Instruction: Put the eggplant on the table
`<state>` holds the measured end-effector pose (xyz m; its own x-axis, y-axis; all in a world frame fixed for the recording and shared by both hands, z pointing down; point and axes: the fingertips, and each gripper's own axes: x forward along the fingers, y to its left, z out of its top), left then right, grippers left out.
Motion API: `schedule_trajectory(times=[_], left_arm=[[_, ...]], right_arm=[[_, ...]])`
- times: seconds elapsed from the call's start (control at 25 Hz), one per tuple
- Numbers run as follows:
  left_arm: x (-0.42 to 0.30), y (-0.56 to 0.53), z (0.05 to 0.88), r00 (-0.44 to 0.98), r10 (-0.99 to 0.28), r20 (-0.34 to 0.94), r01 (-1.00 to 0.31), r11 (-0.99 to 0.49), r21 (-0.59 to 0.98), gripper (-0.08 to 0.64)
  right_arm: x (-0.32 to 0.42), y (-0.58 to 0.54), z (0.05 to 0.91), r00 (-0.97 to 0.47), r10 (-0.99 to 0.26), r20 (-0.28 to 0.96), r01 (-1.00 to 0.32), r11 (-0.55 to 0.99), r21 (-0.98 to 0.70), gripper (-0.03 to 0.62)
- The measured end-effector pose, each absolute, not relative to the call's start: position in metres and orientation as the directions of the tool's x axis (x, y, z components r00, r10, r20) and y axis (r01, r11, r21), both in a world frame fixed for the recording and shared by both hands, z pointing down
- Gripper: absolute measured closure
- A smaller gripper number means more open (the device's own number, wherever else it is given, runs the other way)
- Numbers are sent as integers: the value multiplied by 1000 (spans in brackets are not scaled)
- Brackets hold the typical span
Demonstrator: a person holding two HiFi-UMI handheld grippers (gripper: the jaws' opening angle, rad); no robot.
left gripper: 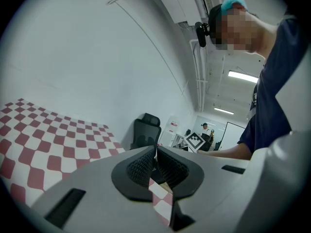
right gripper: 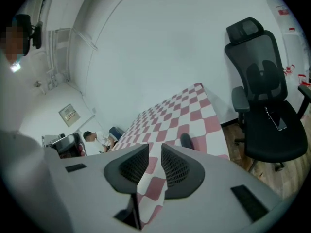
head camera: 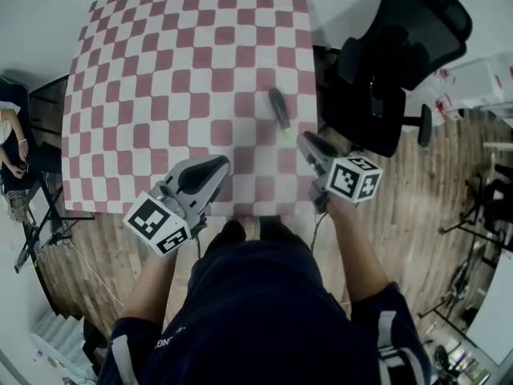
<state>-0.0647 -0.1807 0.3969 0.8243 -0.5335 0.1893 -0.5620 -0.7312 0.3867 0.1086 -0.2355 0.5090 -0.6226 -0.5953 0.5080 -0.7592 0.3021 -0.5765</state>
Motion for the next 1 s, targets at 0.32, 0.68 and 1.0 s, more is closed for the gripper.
schedule_trajectory(times=[0.32, 0.68, 1.0], left_arm=[[-60, -169, 378, 837, -525, 156, -542, -758, 361, 520], [-55, -158, 366, 845, -517, 135, -529, -777, 340, 520], [-51, -155, 356, 850, -512, 124, -522, -788, 326, 520]], right_arm=[[76, -209, 438, -720, -572, 393, -684, 490, -540, 566], [60, -180, 395, -758, -554, 345, -651, 606, -457, 574], [49, -170, 379, -770, -545, 333, -639, 653, -407, 575]])
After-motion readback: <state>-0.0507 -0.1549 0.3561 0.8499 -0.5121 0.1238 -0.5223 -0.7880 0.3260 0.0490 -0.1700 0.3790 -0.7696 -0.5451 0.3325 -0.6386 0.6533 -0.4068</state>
